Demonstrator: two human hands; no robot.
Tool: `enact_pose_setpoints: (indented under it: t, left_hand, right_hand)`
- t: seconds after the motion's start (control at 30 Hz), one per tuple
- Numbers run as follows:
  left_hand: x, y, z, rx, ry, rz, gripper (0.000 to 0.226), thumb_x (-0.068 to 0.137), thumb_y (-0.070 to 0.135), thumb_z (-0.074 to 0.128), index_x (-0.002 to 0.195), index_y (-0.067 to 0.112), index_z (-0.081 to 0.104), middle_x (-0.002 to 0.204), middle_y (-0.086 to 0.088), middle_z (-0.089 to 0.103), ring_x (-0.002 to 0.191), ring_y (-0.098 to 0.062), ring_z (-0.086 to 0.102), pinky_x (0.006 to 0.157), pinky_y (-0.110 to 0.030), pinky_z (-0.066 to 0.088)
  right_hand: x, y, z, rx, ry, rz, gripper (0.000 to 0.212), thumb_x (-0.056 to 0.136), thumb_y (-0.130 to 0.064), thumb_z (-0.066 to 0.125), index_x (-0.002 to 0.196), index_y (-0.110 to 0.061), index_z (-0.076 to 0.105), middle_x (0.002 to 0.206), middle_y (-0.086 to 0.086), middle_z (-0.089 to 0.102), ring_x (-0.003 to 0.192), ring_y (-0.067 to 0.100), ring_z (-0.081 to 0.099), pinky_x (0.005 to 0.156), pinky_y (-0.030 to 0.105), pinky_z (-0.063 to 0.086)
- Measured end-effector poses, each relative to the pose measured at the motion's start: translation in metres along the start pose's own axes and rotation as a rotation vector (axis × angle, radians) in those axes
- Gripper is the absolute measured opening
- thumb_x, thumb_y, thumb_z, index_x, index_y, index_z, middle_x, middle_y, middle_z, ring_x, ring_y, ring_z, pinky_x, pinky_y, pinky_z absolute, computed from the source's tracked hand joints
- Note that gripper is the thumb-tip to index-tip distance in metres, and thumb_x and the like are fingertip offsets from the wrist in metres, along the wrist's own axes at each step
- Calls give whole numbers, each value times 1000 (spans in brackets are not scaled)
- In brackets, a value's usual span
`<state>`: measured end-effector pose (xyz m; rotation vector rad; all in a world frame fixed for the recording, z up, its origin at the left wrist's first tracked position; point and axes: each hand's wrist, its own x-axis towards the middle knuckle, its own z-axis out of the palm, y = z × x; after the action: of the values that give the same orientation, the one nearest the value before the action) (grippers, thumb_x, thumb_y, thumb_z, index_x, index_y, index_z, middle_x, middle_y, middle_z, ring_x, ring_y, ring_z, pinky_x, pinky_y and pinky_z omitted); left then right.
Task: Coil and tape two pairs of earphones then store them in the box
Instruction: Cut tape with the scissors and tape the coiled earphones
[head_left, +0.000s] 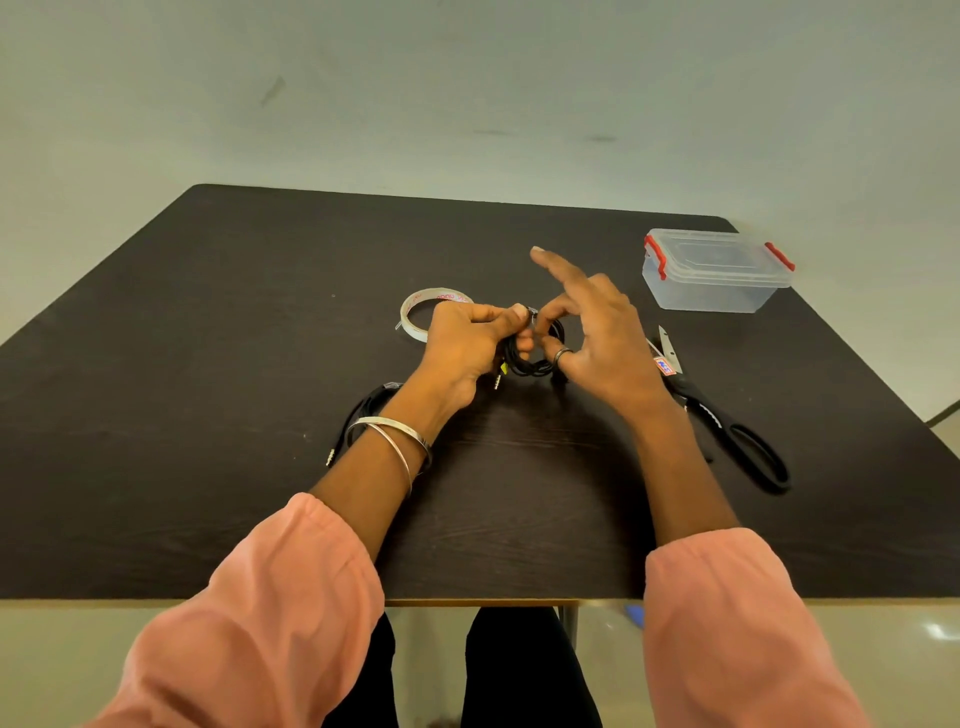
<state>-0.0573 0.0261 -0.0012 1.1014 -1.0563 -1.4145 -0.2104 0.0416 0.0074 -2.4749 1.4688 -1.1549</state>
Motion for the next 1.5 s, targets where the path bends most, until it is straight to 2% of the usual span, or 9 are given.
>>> enact_pose_setpoints:
  t: [0.1,0.47,0.63,0.77,0.83,0.93,1.1,1.3,1.5]
  left_hand:
    - [0,1,1,-45,-4,-20,15,90,11,65,93,-2,70,79,-12,71,65,-16,65,67,-29,61]
    - [2,-4,6,9,22,29,13,93,9,61,89,0,69,83,-16,64,65,-14,56,62,-28,55]
    - [7,-6,6,197,52,103,16,98,15,53,91,8,66,80,-4,64,64,-8,57,65,-26,54]
    - [8,-5,6,270,70,117,16,100,14,48,99,8,63,81,0,59,66,-6,55,66,-21,53]
    - [6,-4,7,273,53,141,16,100,12,47,99,8,62,82,1,58,65,-6,53,62,-18,51]
    - [3,-3,8,249,21,183,15,100,9,47,98,10,62,82,2,58,66,-6,53,62,-18,50]
    - [-3,1,9,227,-27,277,17,100,5,45,95,10,61,75,-1,61,58,-2,53,57,-15,47]
    - [-5,-1,10,199,-7,333,19,99,6,46,93,14,62,74,2,61,65,-10,58,64,-24,52]
    - [-7,1,9,105,8,307,13,97,8,53,95,11,65,70,0,61,57,-1,57,57,-15,47]
  right_hand:
    - [0,2,1,-71,4,-22,81,76,-2,64,147,-21,32,90,-15,70,94,11,43,86,32,27]
    - [-2,6,6,-113,-31,-73,78,79,-4,64,148,-9,29,93,-13,73,93,14,42,86,33,29]
    - [-2,-2,-7,278,103,27,62,81,-3,60,140,-10,45,81,-5,75,86,10,64,99,29,41]
    - [1,1,-9,431,333,239,37,90,-2,55,126,-10,57,77,2,73,59,-2,57,61,15,41]
    - [3,4,-6,458,369,337,29,92,-7,57,120,-10,61,81,2,74,66,2,62,60,20,46]
    - [4,9,0,479,249,416,23,88,-7,64,111,-12,66,86,4,74,85,16,71,81,38,57]
    - [4,6,6,658,-18,396,40,80,18,60,104,-14,67,86,4,74,81,19,73,78,38,60]
    - [4,3,7,726,44,370,37,76,8,72,110,-4,65,97,6,72,87,14,71,73,25,58]
    - [4,3,13,678,104,327,26,79,1,72,104,-8,70,92,5,74,87,17,72,78,29,58]
